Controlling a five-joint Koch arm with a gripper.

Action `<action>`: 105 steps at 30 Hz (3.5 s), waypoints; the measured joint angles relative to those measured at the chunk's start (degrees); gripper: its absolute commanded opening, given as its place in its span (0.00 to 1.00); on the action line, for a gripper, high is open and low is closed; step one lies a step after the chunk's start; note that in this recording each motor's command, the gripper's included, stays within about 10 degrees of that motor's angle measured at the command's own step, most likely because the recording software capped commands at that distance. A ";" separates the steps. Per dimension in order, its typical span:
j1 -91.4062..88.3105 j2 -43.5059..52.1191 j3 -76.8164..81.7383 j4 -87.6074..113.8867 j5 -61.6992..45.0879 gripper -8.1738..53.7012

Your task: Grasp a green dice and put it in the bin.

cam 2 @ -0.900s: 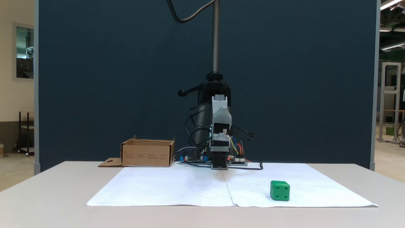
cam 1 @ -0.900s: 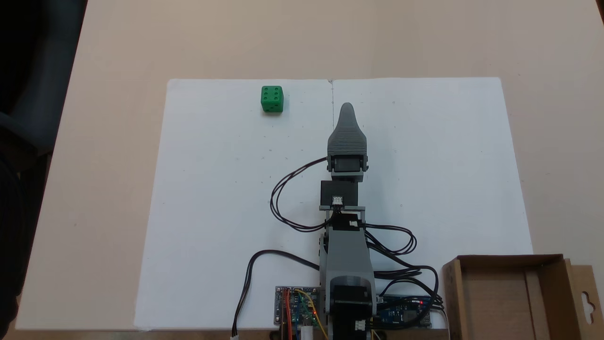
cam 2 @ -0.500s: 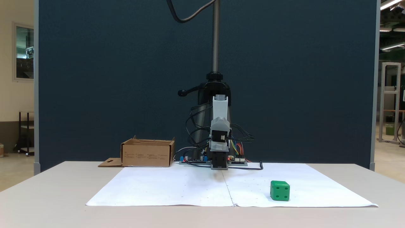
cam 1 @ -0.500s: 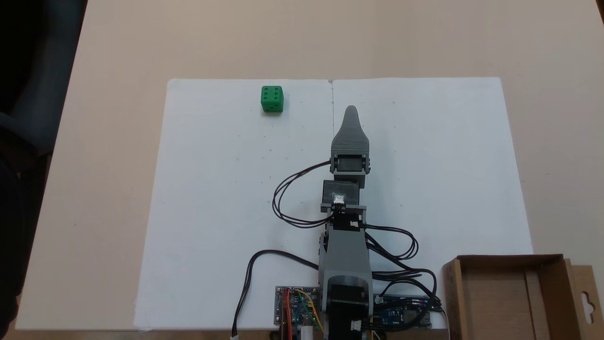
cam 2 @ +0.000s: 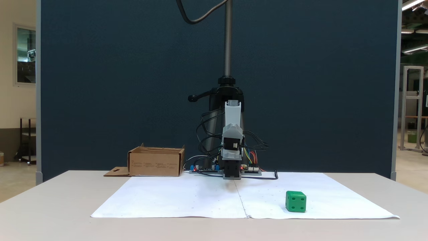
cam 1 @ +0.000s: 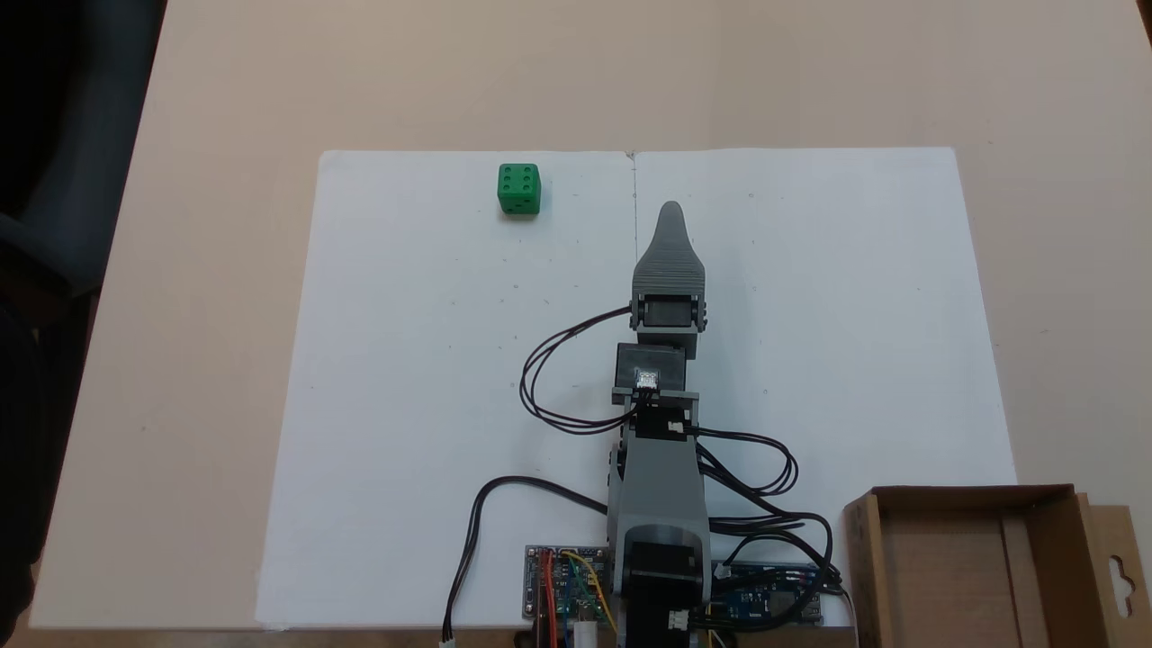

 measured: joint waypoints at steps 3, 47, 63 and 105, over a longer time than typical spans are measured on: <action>-0.18 0.00 0.00 0.00 0.00 0.83; -18.63 -35.86 -92.11 131.84 23.82 0.83; -25.75 -55.90 -120.32 132.19 31.20 0.81; -29.09 -76.99 -124.80 127.18 33.40 0.81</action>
